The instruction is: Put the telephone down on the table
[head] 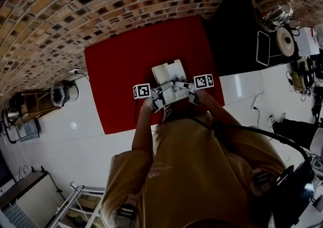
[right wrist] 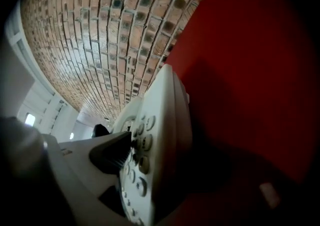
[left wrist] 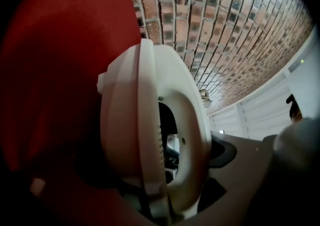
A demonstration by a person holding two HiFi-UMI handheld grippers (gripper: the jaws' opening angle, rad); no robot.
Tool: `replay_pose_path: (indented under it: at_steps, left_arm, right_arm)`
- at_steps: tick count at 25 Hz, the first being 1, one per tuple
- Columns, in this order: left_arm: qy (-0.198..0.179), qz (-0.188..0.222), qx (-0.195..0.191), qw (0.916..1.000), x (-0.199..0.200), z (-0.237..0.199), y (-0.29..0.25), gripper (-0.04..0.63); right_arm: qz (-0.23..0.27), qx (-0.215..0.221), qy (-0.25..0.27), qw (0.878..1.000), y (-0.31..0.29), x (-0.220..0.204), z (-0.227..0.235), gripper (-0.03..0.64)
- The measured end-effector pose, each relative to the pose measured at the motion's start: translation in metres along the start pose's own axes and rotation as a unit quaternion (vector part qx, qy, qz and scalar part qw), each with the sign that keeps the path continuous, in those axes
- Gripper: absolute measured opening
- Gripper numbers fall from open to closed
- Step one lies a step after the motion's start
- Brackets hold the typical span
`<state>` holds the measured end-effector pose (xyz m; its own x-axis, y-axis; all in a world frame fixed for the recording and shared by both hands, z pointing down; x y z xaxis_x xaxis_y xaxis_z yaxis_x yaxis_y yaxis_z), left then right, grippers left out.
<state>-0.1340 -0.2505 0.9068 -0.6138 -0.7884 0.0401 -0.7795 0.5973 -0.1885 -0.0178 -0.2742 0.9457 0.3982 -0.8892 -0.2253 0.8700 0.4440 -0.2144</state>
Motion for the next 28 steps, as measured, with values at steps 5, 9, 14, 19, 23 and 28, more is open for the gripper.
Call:
replay_pose_path:
  at_steps: [5,9,14,19,23,28]
  left_arm:
    - [-0.104,-0.026,-0.030,0.9937,0.016,-0.031,-0.009,0.512]
    - [-0.127,-0.003,0.044,0.9910,0.023,-0.028,-0.003,0.489]
    - [-0.179,-0.003,0.099,0.9788,0.024,-0.019,0.004,0.488]
    - [-0.277,0.010,0.185,0.9429,0.021,-0.002,0.021,0.522]
    - [-0.309,0.056,0.186,0.9311,0.037,0.029,0.047,0.523]
    - [-0.356,0.172,0.138,0.9079,0.048,0.108,0.074,0.522]
  right_arm:
    - [0.003,0.002,0.018,1.000,-0.006,0.003,0.002,0.342]
    - [0.107,-0.018,0.019,0.994,0.011,0.027,0.001,0.343]
    - [0.161,-0.025,0.011,0.987,0.036,0.042,0.008,0.342]
    - [0.155,-0.030,0.011,0.987,0.053,0.029,0.006,0.342]
    - [0.166,-0.015,0.028,0.986,0.057,0.040,-0.013,0.344]
    - [0.184,0.033,0.122,0.975,0.066,0.070,-0.091,0.344]
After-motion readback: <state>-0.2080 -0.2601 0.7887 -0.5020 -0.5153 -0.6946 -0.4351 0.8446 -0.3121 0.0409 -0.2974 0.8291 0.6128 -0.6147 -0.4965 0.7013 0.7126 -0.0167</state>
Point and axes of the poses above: the fingertips, and each gripper's own axes: y backward along the fingers, z to its right, x out of its top, the point moved 5 cm from there along y, backward along the fingers, and after that the axes turned 15 degrees about z, right-handed, at the moved point
